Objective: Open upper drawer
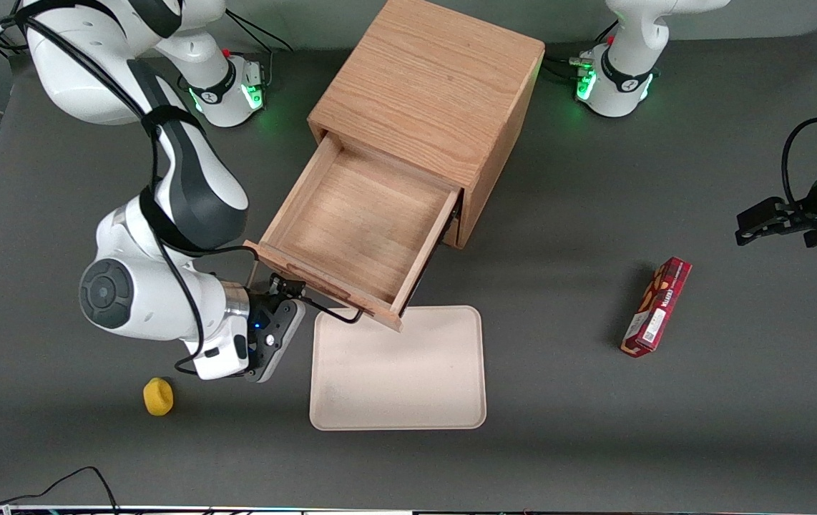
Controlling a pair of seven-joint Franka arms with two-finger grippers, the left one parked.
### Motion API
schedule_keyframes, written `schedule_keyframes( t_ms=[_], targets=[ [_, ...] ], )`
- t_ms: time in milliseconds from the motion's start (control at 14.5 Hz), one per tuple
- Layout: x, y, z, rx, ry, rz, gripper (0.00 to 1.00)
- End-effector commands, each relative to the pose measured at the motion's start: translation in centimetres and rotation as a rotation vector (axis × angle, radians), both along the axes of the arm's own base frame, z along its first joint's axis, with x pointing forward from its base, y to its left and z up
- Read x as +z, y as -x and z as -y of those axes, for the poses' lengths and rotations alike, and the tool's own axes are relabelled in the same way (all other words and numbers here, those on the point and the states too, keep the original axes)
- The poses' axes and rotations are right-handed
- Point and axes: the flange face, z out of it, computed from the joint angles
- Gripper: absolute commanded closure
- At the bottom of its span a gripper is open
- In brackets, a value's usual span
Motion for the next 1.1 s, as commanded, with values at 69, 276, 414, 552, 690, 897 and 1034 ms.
schedule_keyframes(
  t_ms=[69, 276, 414, 552, 690, 897, 1034],
  targets=[
    [12.0, 3.1, 1.1, 0.0, 0.008, 0.13, 0.0],
    [17.3, 6.4, 4.4, -0.25, 0.079, 0.028, 0.0],
    [20.9, 9.5, 6.6, -0.349, 0.121, -0.016, 0.0],
    [21.4, 11.7, 10.0, -0.457, 0.184, -0.123, 0.0],
    [21.5, 15.4, 12.0, -0.589, 0.317, -0.195, 0.0],
    [19.6, 20.8, 14.5, -0.649, 0.42, -0.168, 0.0],
    [18.2, 24.3, 16.5, -0.687, 0.388, -0.097, 0.0]
  ],
)
